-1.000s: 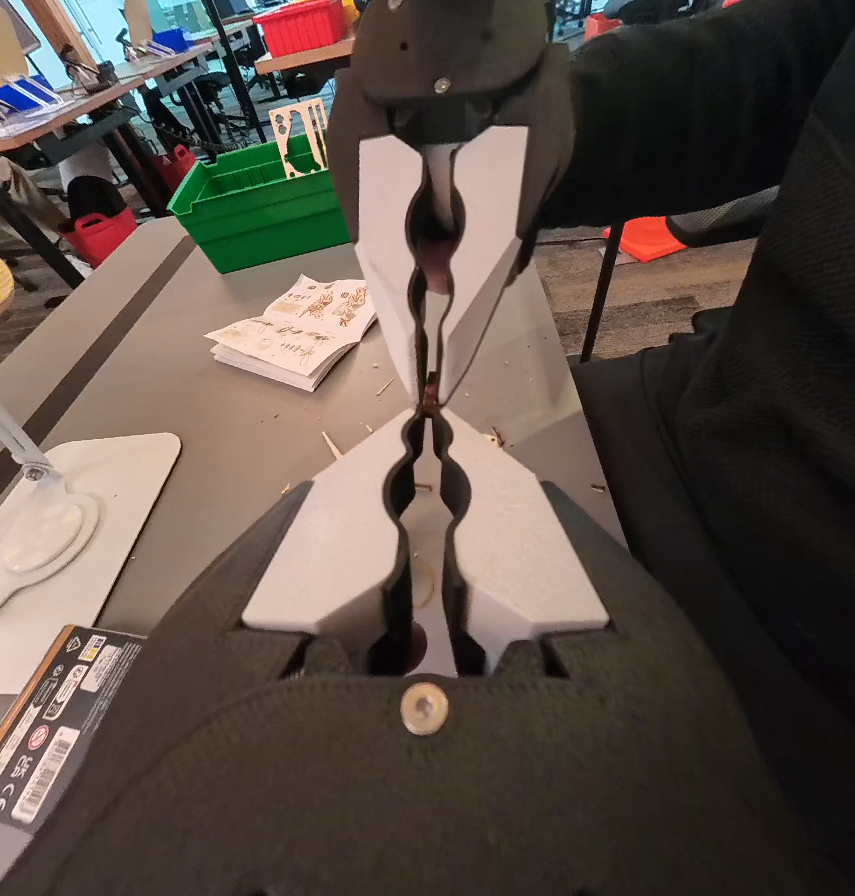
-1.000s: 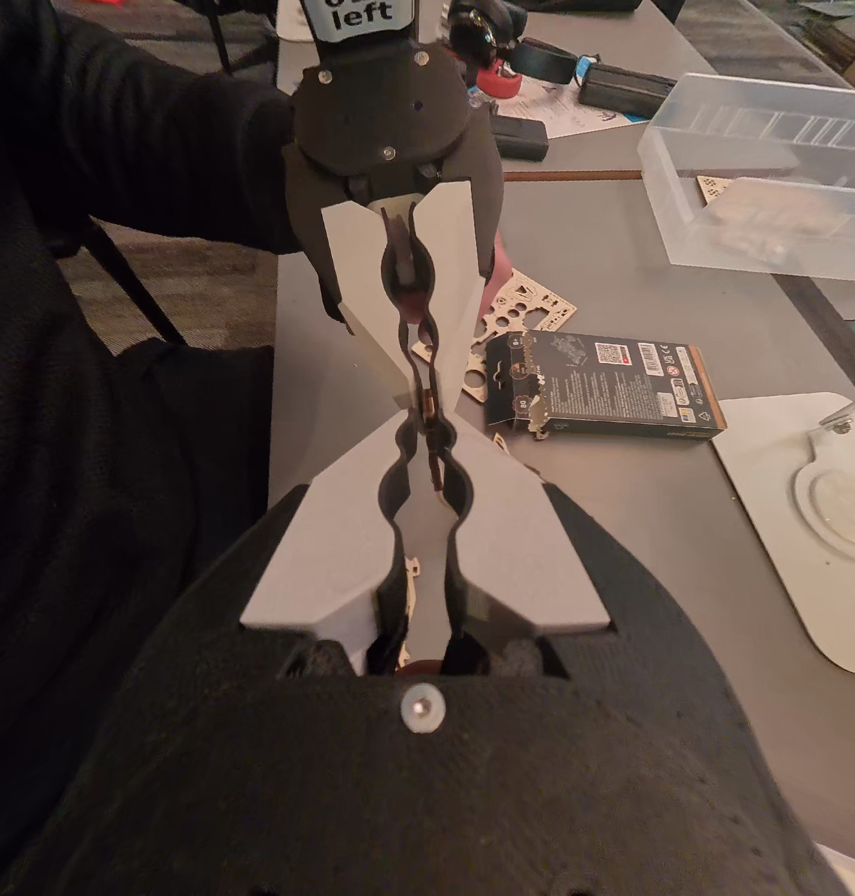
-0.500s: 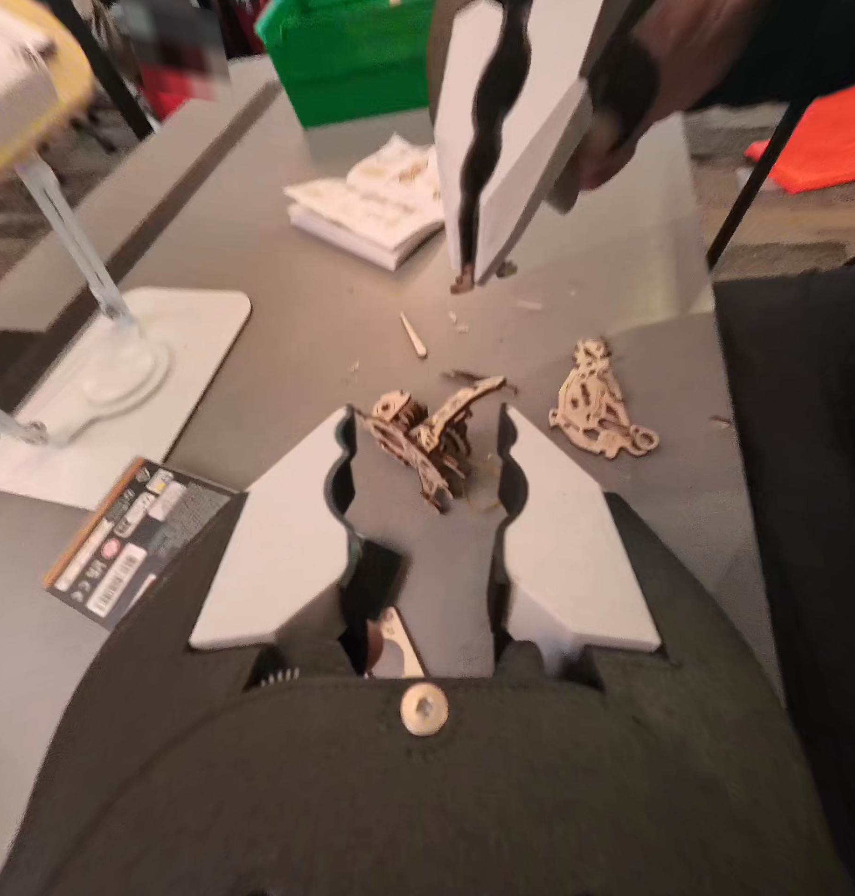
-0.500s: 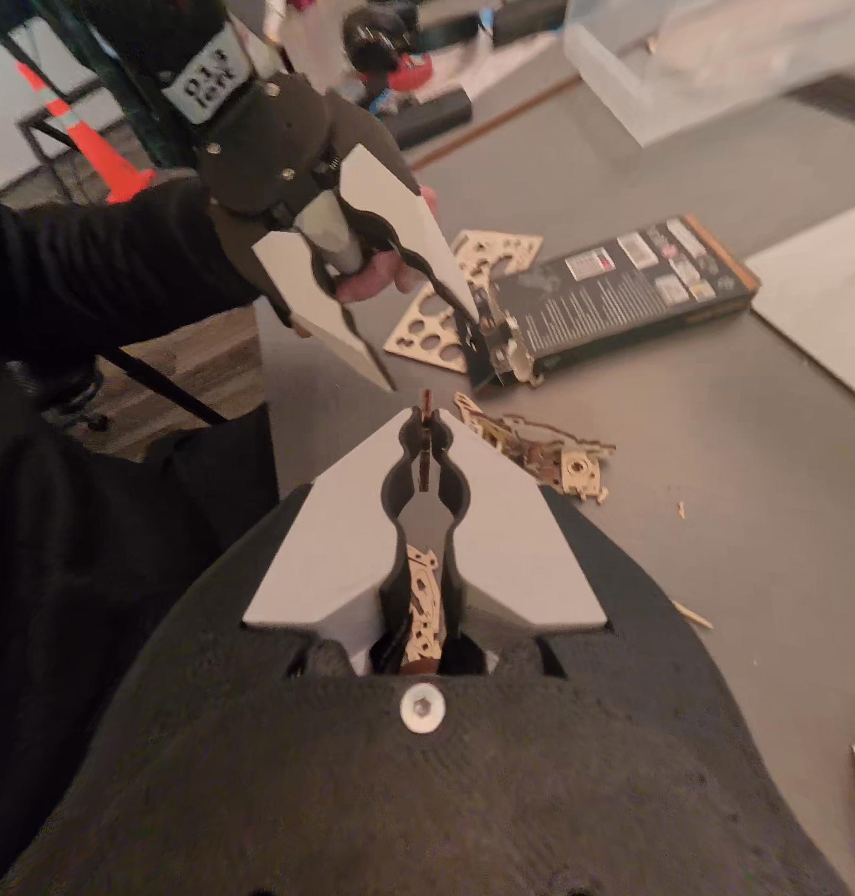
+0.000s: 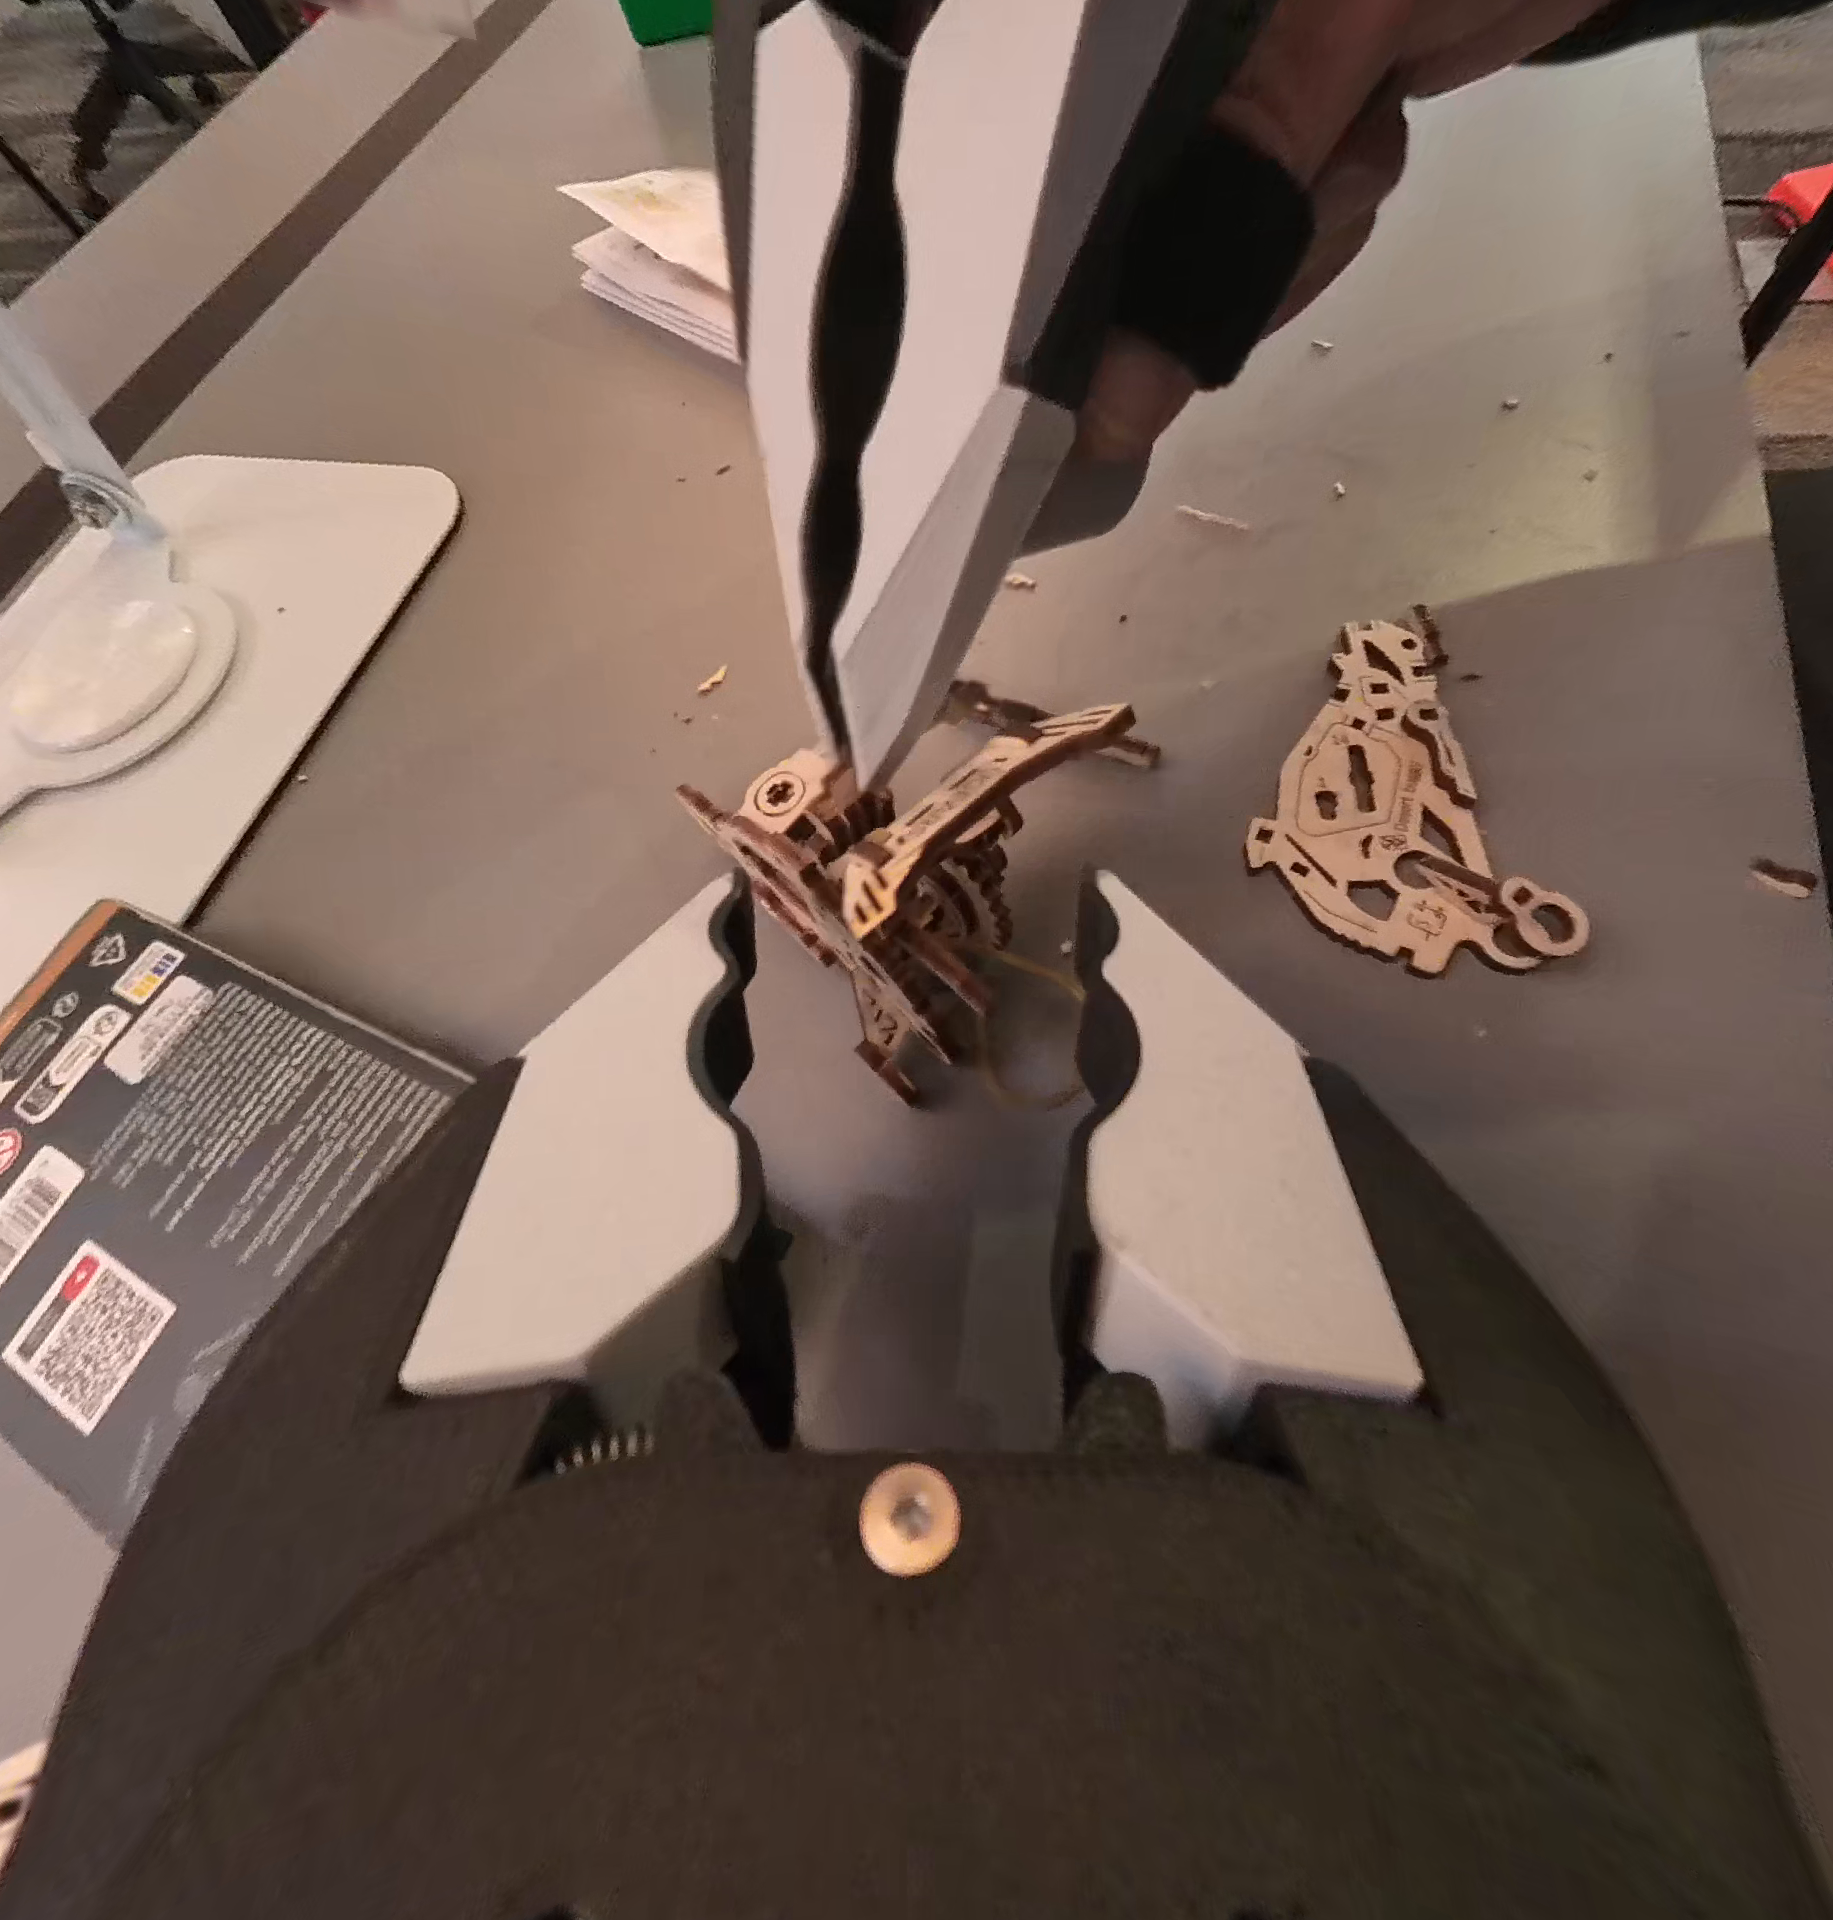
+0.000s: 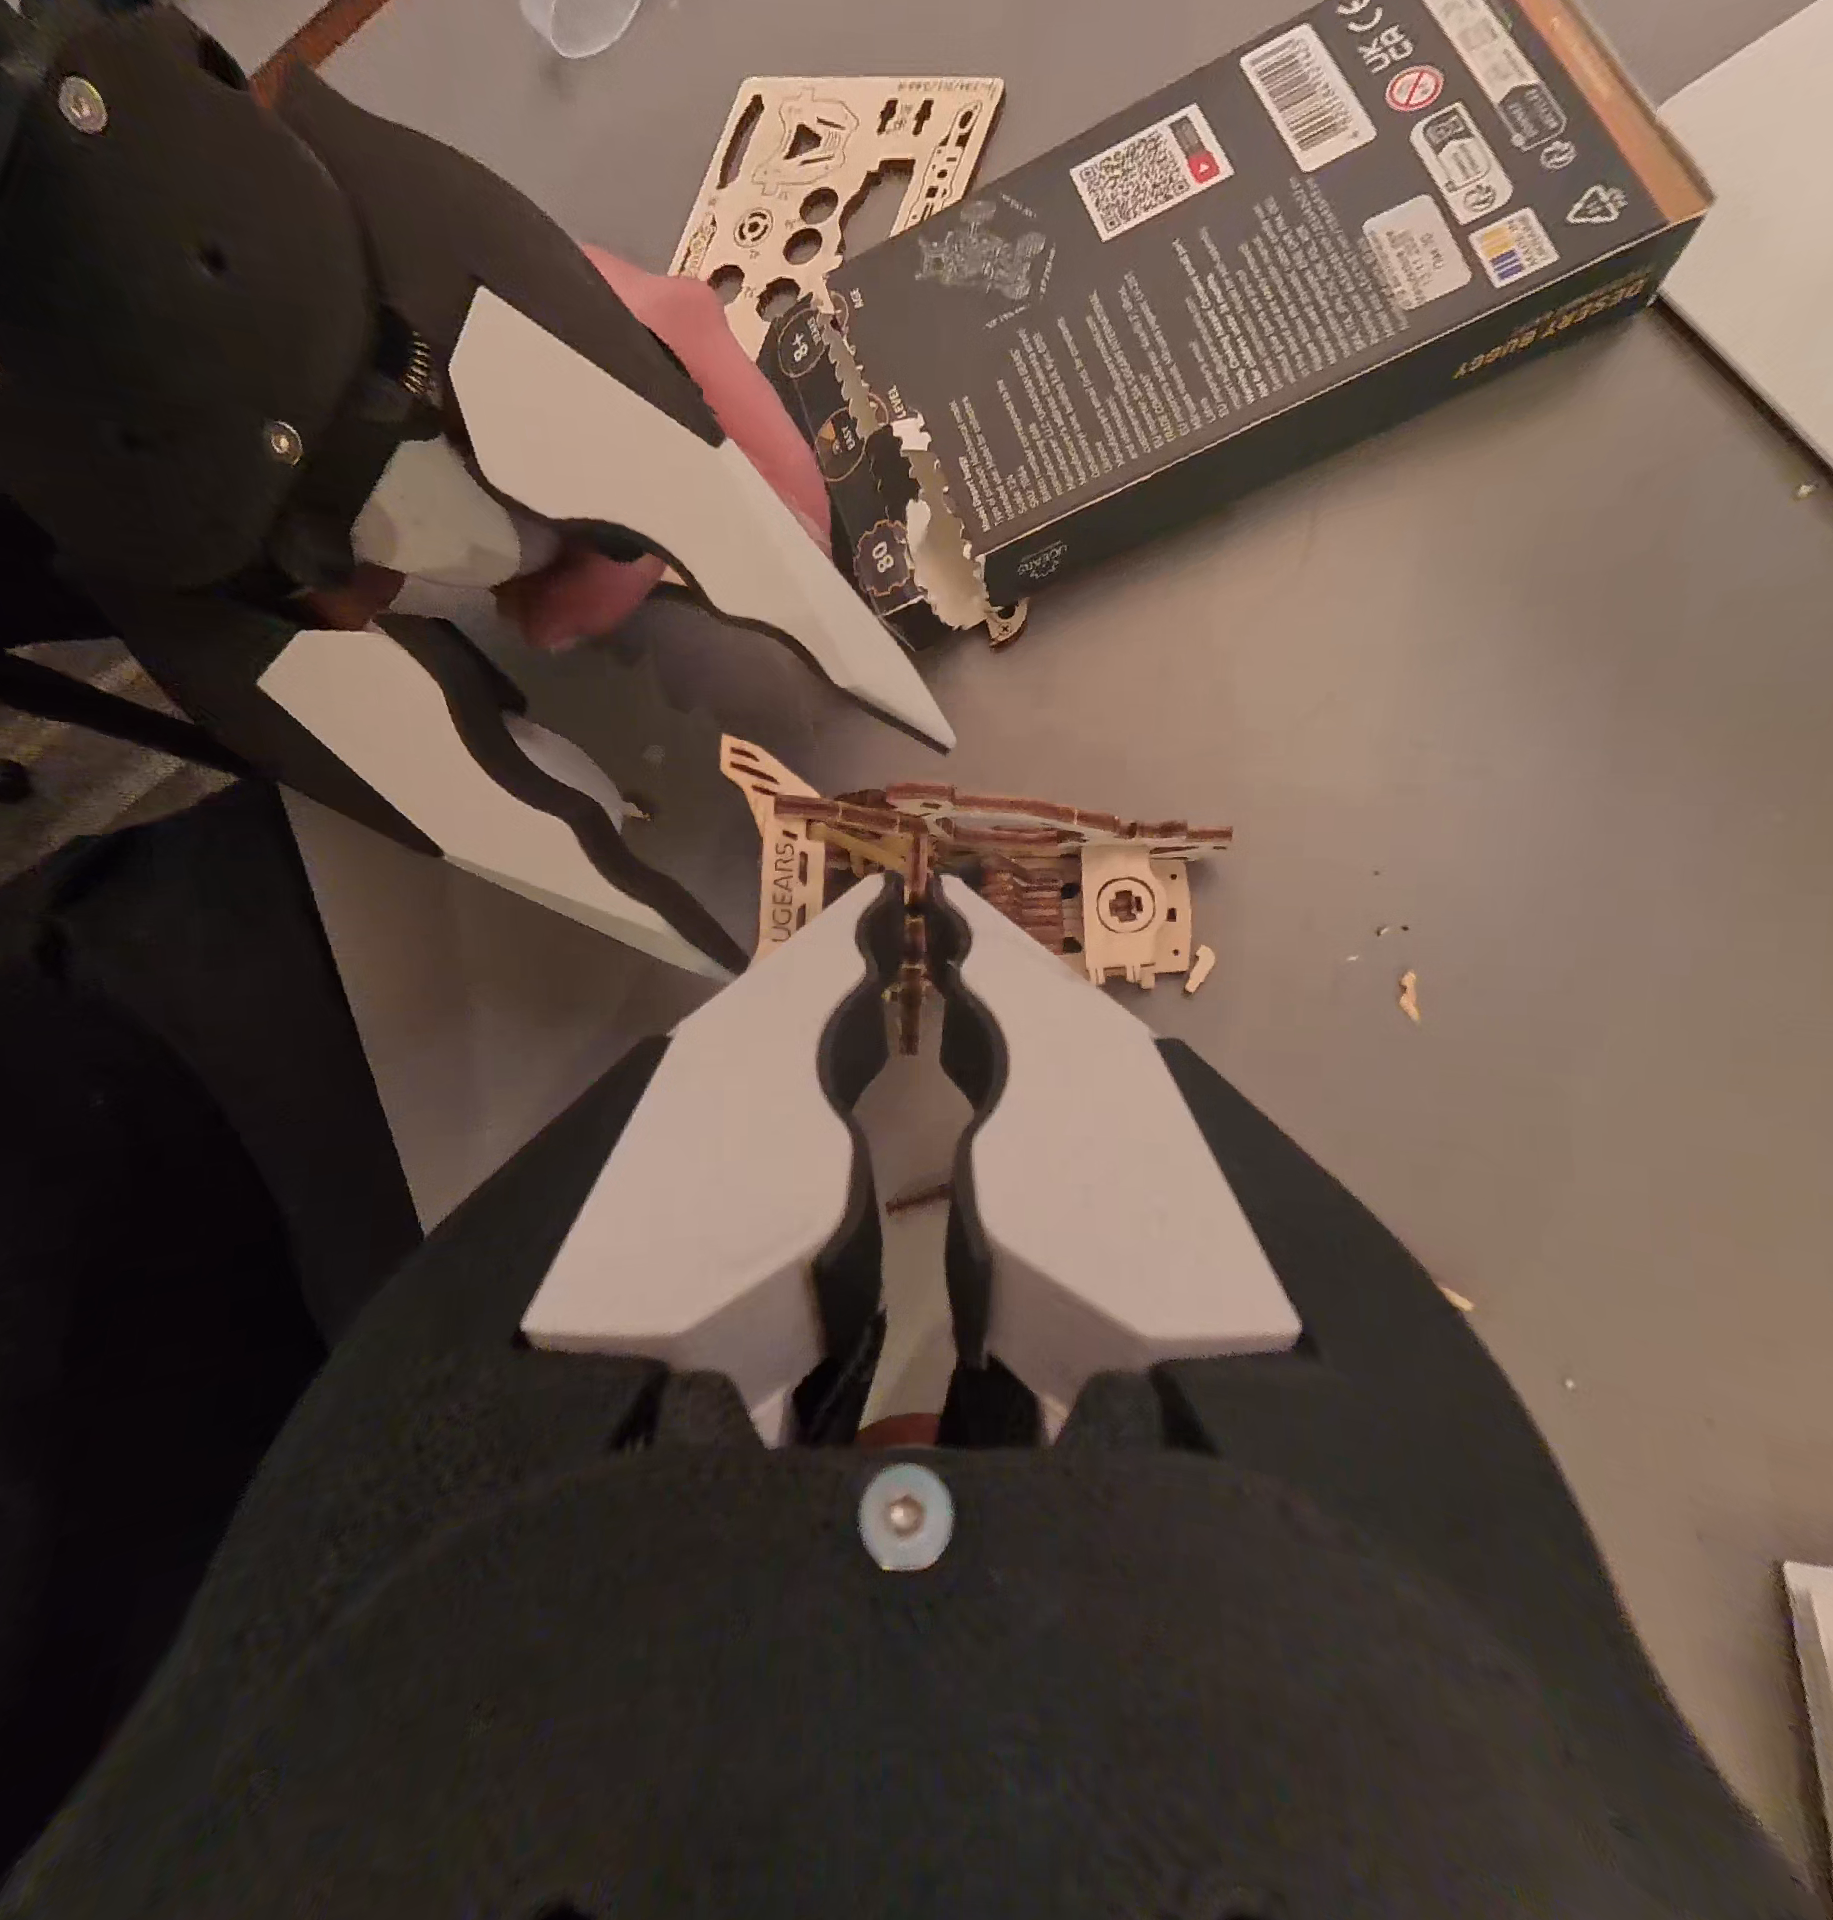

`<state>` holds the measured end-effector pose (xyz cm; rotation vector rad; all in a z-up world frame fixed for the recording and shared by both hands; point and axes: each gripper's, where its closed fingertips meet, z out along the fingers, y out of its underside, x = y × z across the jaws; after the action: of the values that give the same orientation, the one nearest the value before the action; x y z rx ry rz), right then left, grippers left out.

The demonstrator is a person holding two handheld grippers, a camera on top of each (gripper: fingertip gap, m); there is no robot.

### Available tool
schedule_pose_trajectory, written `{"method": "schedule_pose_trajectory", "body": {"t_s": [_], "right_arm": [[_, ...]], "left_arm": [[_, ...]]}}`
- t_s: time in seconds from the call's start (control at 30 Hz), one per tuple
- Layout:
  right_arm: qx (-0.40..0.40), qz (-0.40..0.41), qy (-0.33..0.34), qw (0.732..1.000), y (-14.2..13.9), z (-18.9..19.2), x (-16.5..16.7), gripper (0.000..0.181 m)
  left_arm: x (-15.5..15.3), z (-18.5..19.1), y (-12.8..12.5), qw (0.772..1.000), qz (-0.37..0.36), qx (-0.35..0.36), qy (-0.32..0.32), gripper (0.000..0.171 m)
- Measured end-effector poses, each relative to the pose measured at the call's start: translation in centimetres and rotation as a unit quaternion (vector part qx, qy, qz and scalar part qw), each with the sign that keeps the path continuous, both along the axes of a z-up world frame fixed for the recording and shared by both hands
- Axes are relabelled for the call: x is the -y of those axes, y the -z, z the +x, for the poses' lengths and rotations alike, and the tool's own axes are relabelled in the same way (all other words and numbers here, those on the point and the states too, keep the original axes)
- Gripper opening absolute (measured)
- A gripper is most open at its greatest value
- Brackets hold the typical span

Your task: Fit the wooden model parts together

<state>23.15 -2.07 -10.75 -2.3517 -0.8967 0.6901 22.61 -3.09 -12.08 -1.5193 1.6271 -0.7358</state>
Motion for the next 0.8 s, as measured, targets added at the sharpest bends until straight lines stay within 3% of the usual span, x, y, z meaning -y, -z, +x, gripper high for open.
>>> {"method": "schedule_pose_trajectory", "body": {"t_s": [0.33, 0.8], "right_arm": [[-0.006, -0.013, -0.007, 1.000, 0.60, -0.49, -0.59, 0.000], [-0.014, -0.027, 0.032, 0.999, 0.47, -0.26, -0.94, 0.000]], "left_arm": [[0.08, 0.63, 0.74, 1.000, 0.008, 0.003, -0.003, 0.056], [-0.59, 0.93, 0.94, 0.996, 0.081, -0.009, -0.037, 0.048]]}}
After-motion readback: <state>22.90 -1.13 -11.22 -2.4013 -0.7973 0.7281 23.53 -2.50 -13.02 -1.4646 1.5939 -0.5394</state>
